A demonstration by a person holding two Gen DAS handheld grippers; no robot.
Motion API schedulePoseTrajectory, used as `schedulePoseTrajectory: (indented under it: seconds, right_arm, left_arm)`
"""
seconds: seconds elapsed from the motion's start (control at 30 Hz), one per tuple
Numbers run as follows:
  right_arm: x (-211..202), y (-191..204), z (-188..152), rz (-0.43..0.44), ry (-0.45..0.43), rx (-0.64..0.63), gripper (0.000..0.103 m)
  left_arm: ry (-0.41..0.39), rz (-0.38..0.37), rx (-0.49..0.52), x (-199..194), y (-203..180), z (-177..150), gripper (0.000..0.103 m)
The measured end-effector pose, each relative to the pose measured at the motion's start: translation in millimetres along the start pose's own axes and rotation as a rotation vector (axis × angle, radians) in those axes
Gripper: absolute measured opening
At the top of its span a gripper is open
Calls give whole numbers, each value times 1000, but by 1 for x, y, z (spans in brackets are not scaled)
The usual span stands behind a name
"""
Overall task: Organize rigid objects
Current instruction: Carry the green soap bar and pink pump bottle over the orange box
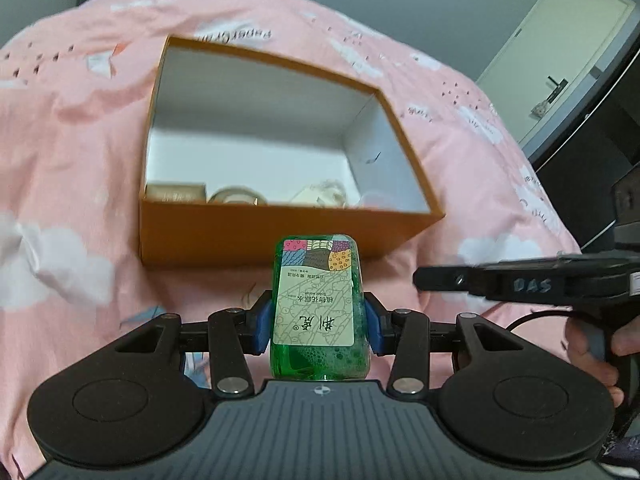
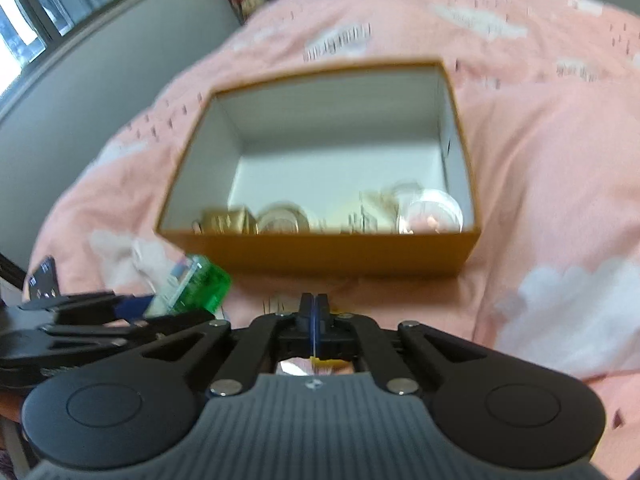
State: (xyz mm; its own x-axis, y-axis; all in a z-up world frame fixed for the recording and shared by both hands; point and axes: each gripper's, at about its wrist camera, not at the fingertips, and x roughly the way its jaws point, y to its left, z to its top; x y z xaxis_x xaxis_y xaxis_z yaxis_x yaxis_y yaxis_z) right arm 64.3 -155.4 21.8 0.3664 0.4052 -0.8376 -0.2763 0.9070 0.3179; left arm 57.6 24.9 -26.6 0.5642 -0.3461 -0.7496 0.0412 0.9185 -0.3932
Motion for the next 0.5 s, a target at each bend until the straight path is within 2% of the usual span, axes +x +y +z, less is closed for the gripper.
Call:
schedulePoseTrajectory:
  seconds: [0.07,0.1,0.13,0.2,0.3,0.4,0.5]
  right_arm:
    - [14,-6,-7,-9,47,28,7]
    - [21,-10,-11,-18,64,52,13]
    - [27,-15,-15,-27,83,72,26]
    - [39,-25,-22,-40,127,117,37]
    - [55,-41,-32,-39,192,189,37]
    - [70,-52,-39,6,253,253,37]
    - [84,-57,-45,27,304,297,43]
  left_arm:
    - [21,6,-10,6,6,-6,51]
    - [32,6,-13,10,8,-8,51]
    - [41,4,-14,15,10,-10,51]
    - [63,6,-13,25,11,-14,51]
    - [97,35,11,40,10,-21,51]
    - [127,52,20,50,11,-27,51]
    - [147,69,16,56,14,-29,51]
